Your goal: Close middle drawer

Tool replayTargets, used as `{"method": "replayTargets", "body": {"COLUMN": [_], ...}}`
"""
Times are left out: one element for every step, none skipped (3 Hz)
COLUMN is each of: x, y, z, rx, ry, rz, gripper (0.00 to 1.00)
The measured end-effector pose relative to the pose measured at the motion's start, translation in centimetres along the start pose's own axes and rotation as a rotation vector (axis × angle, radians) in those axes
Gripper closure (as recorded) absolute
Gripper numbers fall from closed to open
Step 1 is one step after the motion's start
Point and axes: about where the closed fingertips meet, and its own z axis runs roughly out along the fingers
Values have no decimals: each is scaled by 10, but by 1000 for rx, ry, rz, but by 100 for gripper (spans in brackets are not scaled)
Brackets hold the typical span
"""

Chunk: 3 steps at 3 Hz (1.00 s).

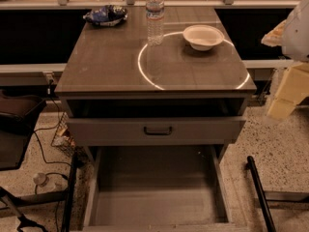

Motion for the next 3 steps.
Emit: {"method": "replayTargets", "body": {"x": [0,-1,-2], "y": [0,-1,-1], "z": [0,-2,-5], "rx": [0,10,20], "ry": [0,-3,-6], "rz": [0,-1,-2], "gripper": [0,18,43]}}
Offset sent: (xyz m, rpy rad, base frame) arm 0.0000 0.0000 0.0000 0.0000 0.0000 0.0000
